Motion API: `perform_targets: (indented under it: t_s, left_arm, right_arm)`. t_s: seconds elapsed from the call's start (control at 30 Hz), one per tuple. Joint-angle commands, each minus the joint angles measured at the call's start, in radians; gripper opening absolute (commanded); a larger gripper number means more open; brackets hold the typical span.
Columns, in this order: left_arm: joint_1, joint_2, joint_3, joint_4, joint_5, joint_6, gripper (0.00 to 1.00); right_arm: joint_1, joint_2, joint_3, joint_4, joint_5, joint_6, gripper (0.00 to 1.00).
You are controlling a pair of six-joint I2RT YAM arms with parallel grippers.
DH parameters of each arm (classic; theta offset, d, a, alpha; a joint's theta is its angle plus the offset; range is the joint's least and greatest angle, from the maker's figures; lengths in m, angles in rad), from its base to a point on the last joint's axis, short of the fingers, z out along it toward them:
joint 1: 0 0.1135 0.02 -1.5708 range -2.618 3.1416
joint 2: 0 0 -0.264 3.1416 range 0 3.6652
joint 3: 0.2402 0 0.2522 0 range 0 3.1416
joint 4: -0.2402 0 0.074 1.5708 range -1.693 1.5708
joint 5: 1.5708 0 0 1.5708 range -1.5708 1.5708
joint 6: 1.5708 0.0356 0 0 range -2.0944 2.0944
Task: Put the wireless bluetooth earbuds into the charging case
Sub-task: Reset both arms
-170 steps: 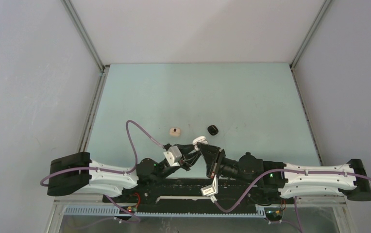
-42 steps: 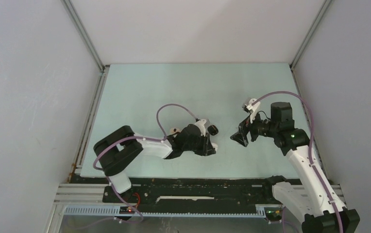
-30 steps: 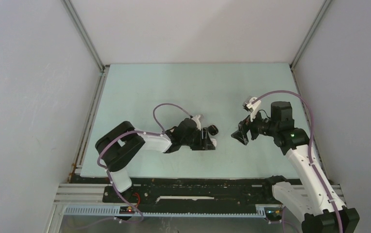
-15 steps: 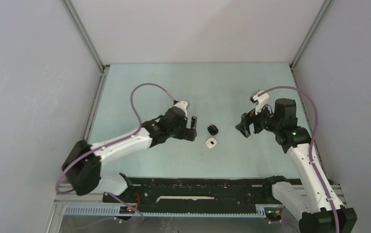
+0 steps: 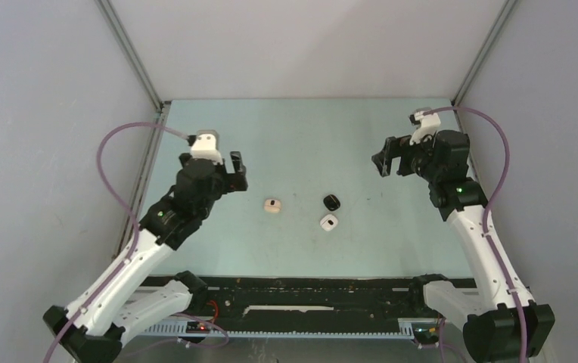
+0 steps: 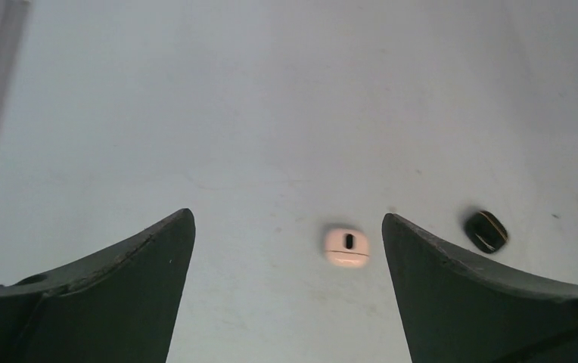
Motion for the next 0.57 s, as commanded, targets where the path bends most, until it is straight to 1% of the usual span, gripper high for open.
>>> perform_targets:
  t_s: [0.0, 0.07, 0.17, 0.2, 0.27, 0.3, 0.4, 0.47, 0.53]
  left_arm:
    - [0.056, -0.105, -0.087, 0.028, -0.13, 0.158, 1.0]
    - [0.058, -0.176, -0.183, 0.102, -0.171, 0.147, 1.0]
    - [0.065, -0.26, -0.329, 0.244, -0.12, 0.127, 1.0]
    - [0.068, -0.264, -0.328, 0.246, -0.123, 0.132, 1.0]
    - [0.076, -0.246, -0.306, 0.231, -0.188, 0.12, 1.0]
    - [0.087, -0.231, -0.3, 0.224, -0.197, 0.107, 1.0]
    - [0.13, -0.183, -0.278, 0.2, -0.135, 0.075, 1.0]
    - [0.14, -0.155, -0.264, 0.186, -0.122, 0.074, 1.0]
    - [0.148, -0.135, -0.258, 0.177, -0.11, 0.074, 1.0]
  right_arm:
    - [-0.005, 0.045, 0.045, 0.078, 0.064, 0.062, 0.97]
    - [-0.006, 0.058, 0.021, 0.101, 0.074, 0.061, 0.97]
    - [-0.005, 0.059, -0.018, 0.136, 0.097, 0.033, 0.97]
    - [-0.007, 0.059, -0.029, 0.145, 0.101, 0.027, 0.97]
    - [-0.006, 0.059, -0.047, 0.16, 0.102, 0.017, 0.97]
    - [-0.007, 0.057, -0.054, 0.165, 0.103, 0.009, 0.96]
    - [-0.007, 0.043, -0.077, 0.184, 0.13, -0.006, 0.95]
    - [-0.006, 0.026, -0.096, 0.201, 0.144, -0.009, 0.94]
    - [-0.008, 0.013, -0.11, 0.206, 0.118, -0.015, 0.94]
